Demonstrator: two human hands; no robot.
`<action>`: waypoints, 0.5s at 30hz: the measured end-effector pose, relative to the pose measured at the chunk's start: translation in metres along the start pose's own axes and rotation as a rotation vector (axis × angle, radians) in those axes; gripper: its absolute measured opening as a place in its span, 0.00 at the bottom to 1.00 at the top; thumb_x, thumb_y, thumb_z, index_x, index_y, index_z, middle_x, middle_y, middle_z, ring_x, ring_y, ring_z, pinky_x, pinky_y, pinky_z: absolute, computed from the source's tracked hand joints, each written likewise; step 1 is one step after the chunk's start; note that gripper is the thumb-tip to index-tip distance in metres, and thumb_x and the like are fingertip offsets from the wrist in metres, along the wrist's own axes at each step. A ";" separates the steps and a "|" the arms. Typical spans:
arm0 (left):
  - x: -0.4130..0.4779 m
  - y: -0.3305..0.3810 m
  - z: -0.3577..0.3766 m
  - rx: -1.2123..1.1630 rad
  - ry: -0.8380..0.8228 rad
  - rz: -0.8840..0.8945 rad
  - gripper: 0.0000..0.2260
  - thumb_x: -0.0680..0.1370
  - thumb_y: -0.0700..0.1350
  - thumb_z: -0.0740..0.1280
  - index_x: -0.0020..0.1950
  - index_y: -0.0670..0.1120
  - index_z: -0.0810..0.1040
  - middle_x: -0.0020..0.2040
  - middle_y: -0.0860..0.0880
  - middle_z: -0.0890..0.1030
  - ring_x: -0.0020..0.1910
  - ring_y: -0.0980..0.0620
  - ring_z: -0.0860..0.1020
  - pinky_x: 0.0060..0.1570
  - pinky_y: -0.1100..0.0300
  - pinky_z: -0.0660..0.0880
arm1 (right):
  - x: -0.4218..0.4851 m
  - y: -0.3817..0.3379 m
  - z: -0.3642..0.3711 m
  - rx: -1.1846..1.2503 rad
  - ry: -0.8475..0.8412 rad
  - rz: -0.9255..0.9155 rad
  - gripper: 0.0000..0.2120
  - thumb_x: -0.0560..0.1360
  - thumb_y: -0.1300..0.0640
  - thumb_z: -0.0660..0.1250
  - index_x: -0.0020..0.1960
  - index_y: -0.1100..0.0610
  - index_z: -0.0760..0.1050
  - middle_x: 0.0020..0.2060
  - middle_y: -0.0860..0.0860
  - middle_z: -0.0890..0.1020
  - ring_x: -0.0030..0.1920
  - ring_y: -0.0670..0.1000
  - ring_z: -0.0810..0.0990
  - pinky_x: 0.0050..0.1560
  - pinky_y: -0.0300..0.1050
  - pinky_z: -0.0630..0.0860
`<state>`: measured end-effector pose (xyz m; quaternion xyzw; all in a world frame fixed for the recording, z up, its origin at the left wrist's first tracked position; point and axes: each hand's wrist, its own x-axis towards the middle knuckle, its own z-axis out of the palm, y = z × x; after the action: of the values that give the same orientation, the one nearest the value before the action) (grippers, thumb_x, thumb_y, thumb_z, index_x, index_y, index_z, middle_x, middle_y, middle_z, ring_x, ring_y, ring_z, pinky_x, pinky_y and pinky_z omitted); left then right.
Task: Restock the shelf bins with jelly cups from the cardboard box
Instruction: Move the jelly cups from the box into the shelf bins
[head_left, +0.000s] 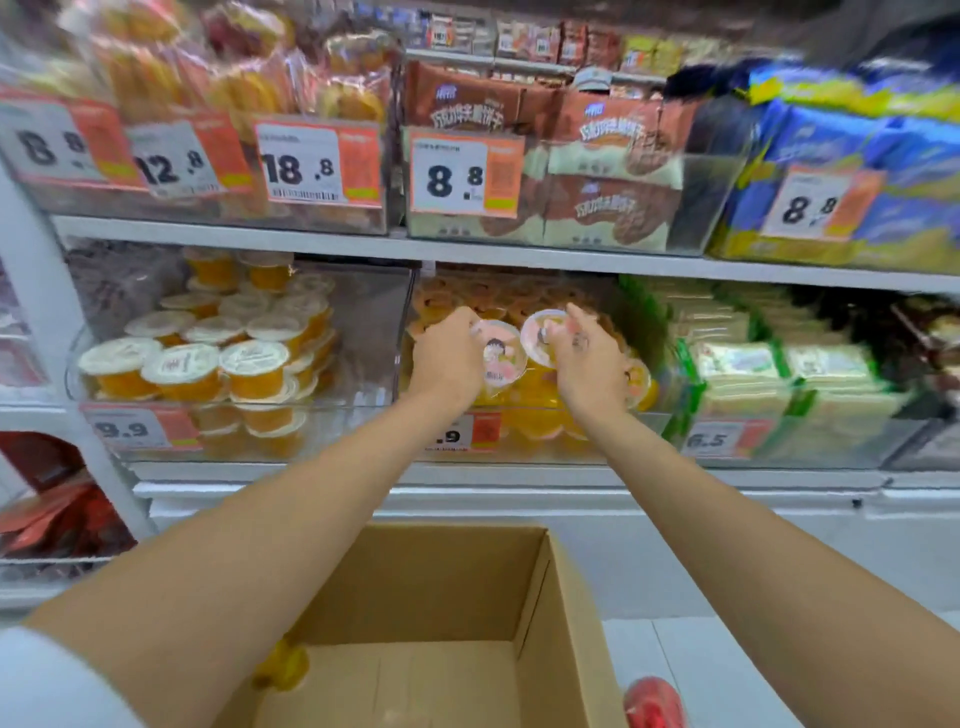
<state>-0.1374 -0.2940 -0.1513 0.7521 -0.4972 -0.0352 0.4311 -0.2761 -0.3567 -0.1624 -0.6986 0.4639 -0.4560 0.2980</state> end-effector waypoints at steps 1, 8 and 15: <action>0.012 0.004 0.008 0.092 0.000 0.030 0.06 0.80 0.40 0.60 0.52 0.43 0.75 0.49 0.43 0.81 0.49 0.41 0.76 0.47 0.51 0.69 | 0.012 0.003 0.002 -0.033 0.016 0.008 0.22 0.81 0.51 0.59 0.73 0.55 0.67 0.69 0.51 0.73 0.69 0.51 0.70 0.68 0.44 0.65; 0.061 -0.001 0.048 0.540 -0.111 0.034 0.06 0.78 0.35 0.61 0.47 0.46 0.70 0.49 0.46 0.80 0.52 0.42 0.75 0.53 0.50 0.62 | 0.064 0.038 0.031 -0.153 -0.044 0.164 0.13 0.80 0.52 0.59 0.53 0.61 0.76 0.54 0.60 0.81 0.55 0.62 0.78 0.48 0.47 0.70; 0.069 -0.018 0.048 0.529 0.031 0.288 0.12 0.80 0.44 0.60 0.57 0.54 0.81 0.57 0.50 0.81 0.58 0.45 0.75 0.58 0.48 0.65 | 0.061 0.045 0.031 -0.105 -0.113 0.152 0.28 0.78 0.44 0.61 0.73 0.56 0.63 0.69 0.58 0.65 0.69 0.59 0.65 0.69 0.53 0.63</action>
<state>-0.1128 -0.3743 -0.1680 0.7604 -0.5841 0.1687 0.2284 -0.2554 -0.4303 -0.1905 -0.7007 0.5214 -0.3668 0.3203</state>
